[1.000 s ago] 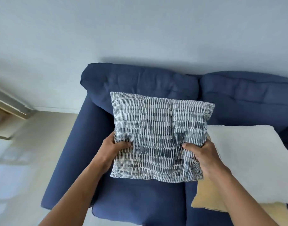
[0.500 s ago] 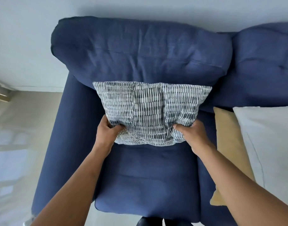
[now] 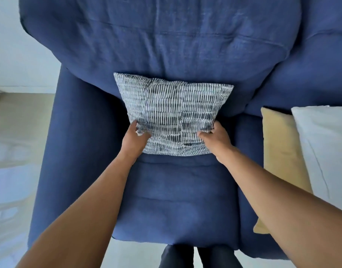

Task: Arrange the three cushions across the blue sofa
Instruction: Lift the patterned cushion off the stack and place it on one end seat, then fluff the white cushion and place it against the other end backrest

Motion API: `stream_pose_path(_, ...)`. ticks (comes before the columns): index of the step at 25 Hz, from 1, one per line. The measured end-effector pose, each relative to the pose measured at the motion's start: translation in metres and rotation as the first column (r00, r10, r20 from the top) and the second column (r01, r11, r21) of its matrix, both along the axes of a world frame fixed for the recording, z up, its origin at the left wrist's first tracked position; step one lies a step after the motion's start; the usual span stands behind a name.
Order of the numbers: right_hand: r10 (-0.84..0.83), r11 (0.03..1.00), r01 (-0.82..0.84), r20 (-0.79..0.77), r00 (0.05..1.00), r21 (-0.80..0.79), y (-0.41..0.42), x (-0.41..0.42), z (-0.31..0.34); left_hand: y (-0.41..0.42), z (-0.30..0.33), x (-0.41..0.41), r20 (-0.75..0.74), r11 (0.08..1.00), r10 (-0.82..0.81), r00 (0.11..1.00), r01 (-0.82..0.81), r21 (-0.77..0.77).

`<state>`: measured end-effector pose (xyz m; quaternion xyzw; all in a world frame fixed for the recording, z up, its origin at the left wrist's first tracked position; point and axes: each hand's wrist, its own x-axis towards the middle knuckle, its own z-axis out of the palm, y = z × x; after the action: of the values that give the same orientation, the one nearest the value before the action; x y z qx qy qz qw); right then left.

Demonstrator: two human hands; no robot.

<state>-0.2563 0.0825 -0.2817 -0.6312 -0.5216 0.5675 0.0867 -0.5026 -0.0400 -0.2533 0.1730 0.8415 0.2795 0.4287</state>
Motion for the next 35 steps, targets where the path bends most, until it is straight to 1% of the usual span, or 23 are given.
stream_pose_path(3,0.015,1.000,-0.014,-0.024,1.000,0.020,-0.010,0.014,0.030,-0.016,0.025,0.029,-0.019,0.997,-0.074,0.997,0.073,-0.023)
stream_pose_path(6,0.031,0.997,-0.032,0.028,0.999,0.071,-0.021,0.039,0.074,-0.026,0.066,0.064,-0.082,0.983,-0.182,0.980,0.181,-0.027)
stream_pose_path(10,0.018,0.981,-0.039,0.112,0.994,0.191,-0.038,0.077,0.133,-0.031,0.125,0.111,-0.186,0.943,-0.325,0.927,0.332,0.008)
stream_pose_path(12,0.021,0.968,-0.057,0.149,0.989,0.245,-0.053,0.096,0.158,-0.033,0.146,0.131,-0.255,0.911,-0.393,0.884,0.412,0.023)
stream_pose_path(16,0.032,0.928,-0.120,0.244,0.969,0.352,-0.092,0.140,0.197,-0.042,0.180,0.175,-0.326,0.829,-0.509,0.797,0.555,0.062)
stream_pose_path(19,-0.005,0.916,-0.132,0.339,0.941,0.379,-0.119,0.178,0.217,-0.046,0.192,0.204,-0.331,0.777,-0.573,0.749,0.626,0.072)
stream_pose_path(26,-0.182,0.907,-0.044,0.485,0.855,0.419,-0.182,0.261,0.250,-0.052,0.200,0.267,-0.336,0.599,-0.713,0.616,0.783,0.167)
stream_pose_path(29,-0.220,0.912,-0.018,0.525,0.822,0.411,-0.195,0.284,0.258,-0.047,0.203,0.288,-0.360,0.513,-0.758,0.544,0.838,0.187)
stream_pose_path(31,-0.254,0.906,0.013,0.520,0.815,0.422,-0.201,0.295,0.260,-0.047,0.208,0.302,-0.389,0.460,-0.774,0.500,0.866,0.196)
stream_pose_path(35,-0.271,0.908,0.028,0.535,0.801,0.418,-0.196,0.314,0.258,-0.032,0.208,0.326,-0.442,0.368,-0.804,0.398,0.917,0.156)
